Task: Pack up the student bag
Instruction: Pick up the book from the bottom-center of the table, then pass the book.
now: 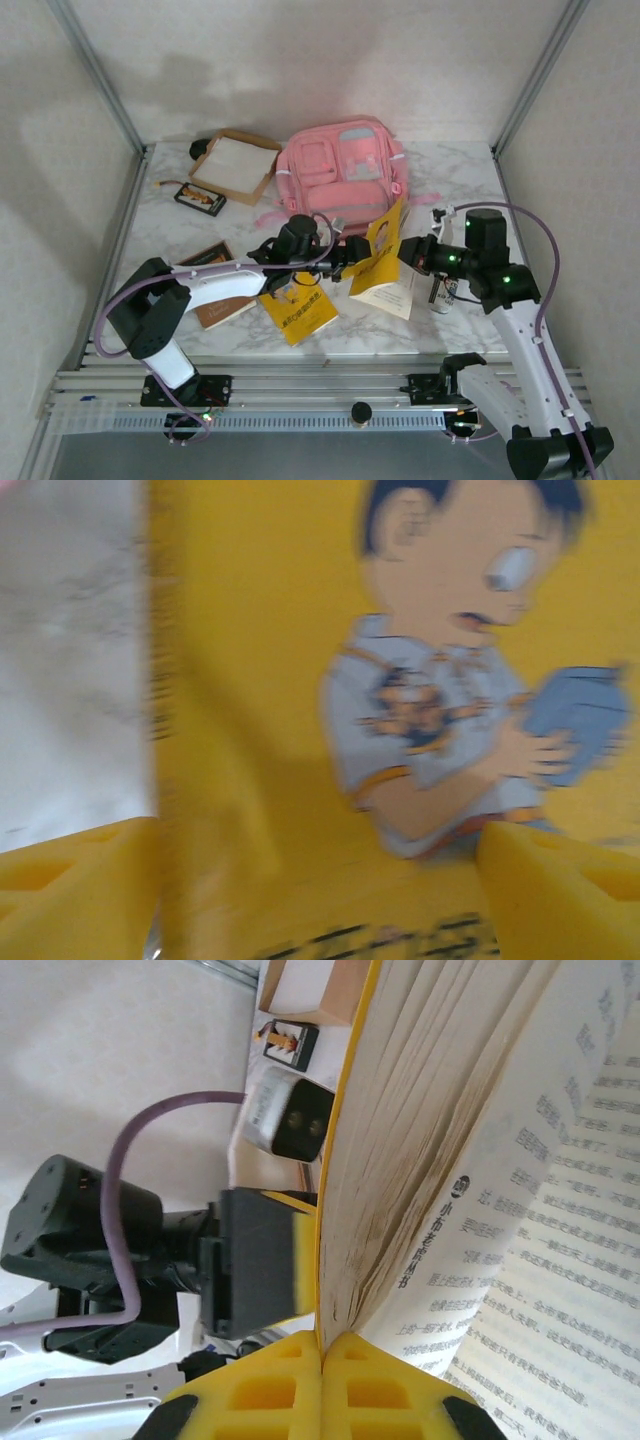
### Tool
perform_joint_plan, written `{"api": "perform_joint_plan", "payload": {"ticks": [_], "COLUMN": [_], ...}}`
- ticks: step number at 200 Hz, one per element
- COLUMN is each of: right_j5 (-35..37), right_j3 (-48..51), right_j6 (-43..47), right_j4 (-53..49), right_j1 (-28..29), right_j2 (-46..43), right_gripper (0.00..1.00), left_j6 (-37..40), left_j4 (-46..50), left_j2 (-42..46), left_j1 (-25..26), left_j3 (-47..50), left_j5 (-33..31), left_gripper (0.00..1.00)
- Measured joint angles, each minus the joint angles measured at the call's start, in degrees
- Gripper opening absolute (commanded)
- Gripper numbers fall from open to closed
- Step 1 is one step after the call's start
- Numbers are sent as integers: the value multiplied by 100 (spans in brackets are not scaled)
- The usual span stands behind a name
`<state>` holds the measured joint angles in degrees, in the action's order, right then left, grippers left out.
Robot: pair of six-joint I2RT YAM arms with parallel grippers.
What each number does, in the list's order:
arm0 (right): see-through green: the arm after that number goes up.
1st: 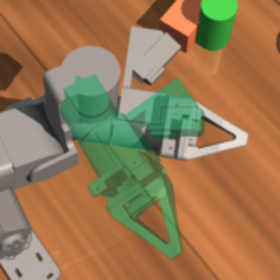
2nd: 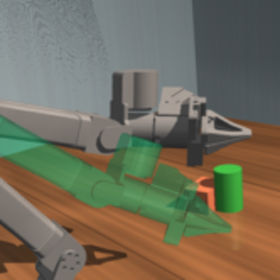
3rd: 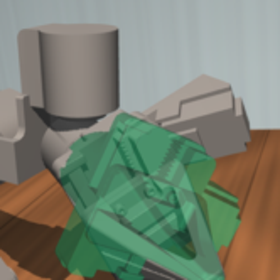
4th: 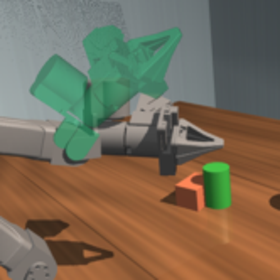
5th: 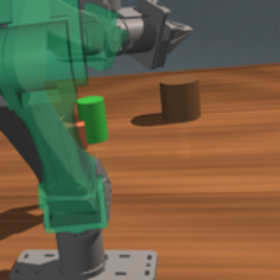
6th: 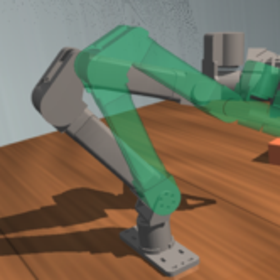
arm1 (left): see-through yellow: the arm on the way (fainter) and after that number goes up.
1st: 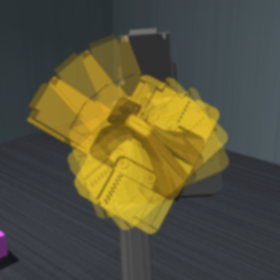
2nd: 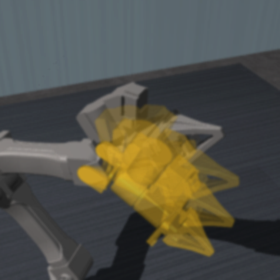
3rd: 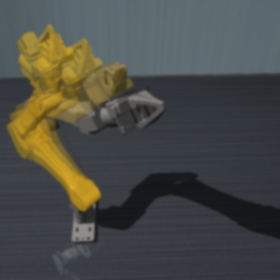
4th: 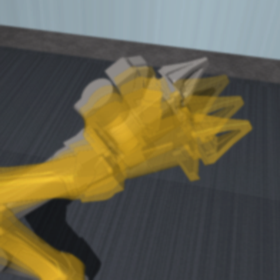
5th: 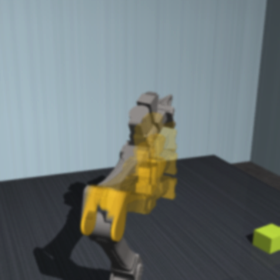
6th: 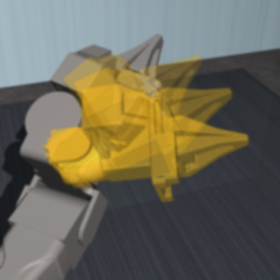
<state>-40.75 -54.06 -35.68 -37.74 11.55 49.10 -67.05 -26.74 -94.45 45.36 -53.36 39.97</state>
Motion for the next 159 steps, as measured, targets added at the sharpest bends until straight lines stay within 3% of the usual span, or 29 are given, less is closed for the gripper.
{"api": "perform_joint_plan", "payload": {"ticks": [69,159], "right_j5": [-46,-42], "right_j3": [-192,-125], "right_j6": [249,393], "right_j4": [90,120], "right_j1": [-57,-136], "right_j2": [216,457], "right_gripper": [0,0], "left_j6": [-549,-929], "left_j4": [-608,-951], "left_j2": [258,1508], "left_j1": [-225,-321], "left_j3": [442,837], "left_j5": [96,48], "left_gripper": [64,49]}}
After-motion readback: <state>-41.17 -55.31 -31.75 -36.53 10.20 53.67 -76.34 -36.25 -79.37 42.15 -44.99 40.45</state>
